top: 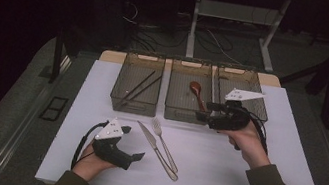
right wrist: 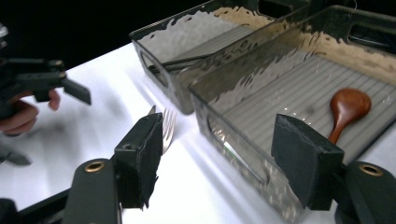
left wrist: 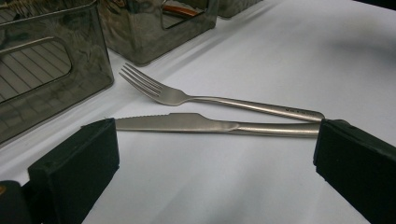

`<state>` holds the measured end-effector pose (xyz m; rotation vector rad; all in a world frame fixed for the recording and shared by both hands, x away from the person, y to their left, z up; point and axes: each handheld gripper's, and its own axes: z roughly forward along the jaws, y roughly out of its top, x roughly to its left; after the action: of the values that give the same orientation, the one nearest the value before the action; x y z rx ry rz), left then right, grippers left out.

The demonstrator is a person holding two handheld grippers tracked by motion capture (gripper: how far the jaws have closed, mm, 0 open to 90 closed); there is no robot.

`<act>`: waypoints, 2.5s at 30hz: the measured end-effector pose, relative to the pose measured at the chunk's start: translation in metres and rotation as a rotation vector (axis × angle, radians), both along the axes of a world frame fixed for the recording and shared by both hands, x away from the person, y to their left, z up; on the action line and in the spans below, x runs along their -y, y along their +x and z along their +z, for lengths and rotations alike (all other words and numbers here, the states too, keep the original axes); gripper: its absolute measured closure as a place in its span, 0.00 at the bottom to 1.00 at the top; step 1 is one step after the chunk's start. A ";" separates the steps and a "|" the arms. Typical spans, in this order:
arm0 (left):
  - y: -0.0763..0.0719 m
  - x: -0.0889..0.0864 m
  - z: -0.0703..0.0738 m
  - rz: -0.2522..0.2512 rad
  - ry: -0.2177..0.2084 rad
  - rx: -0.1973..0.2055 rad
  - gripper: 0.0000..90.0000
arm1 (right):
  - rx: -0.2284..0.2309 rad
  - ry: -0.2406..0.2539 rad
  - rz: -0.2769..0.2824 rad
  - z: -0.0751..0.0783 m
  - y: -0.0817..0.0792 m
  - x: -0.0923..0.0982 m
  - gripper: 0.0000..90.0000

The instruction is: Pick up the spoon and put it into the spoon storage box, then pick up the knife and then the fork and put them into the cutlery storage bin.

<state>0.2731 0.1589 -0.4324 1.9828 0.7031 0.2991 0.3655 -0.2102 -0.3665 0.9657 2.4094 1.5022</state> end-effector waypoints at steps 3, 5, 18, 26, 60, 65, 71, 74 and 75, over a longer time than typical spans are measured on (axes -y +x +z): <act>-0.001 0.001 0.001 -0.003 0.009 0.003 0.00 | -0.002 0.009 -0.009 -0.009 -0.012 0.010 0.36; -0.001 0.001 0.001 -0.005 0.011 0.006 0.00 | 0.000 -0.006 -0.012 -0.015 -0.018 0.017 0.35; -0.002 0.001 0.002 -0.004 0.011 0.008 0.00 | 0.002 -0.011 -0.047 -0.039 -0.056 0.051 0.32; -0.002 0.000 0.002 0.000 0.012 0.009 0.00 | -0.001 -0.016 -0.082 -0.052 -0.074 0.066 0.31; -0.001 0.026 0.003 -0.169 0.014 -0.069 0.62 | 0.003 -0.051 -0.117 -0.066 -0.103 0.087 0.28; -0.001 0.041 0.002 -0.222 0.031 -0.078 0.82 | 0.002 -0.056 -0.117 -0.067 -0.102 0.086 0.28; 0.003 0.061 -0.003 -0.276 0.054 -0.091 0.99 | -0.003 -0.059 -0.118 -0.068 -0.102 0.086 0.28; 0.004 0.071 -0.006 -0.295 0.080 -0.095 0.99 | -0.003 -0.060 -0.120 -0.068 -0.102 0.086 0.28; 0.004 0.074 -0.008 -0.301 0.087 -0.096 0.99 | -0.001 -0.060 -0.119 -0.068 -0.102 0.086 0.28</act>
<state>0.2769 0.0848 -0.4399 2.1628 0.4473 0.0537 0.2634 -0.2963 -0.4348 1.0768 2.3382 1.3813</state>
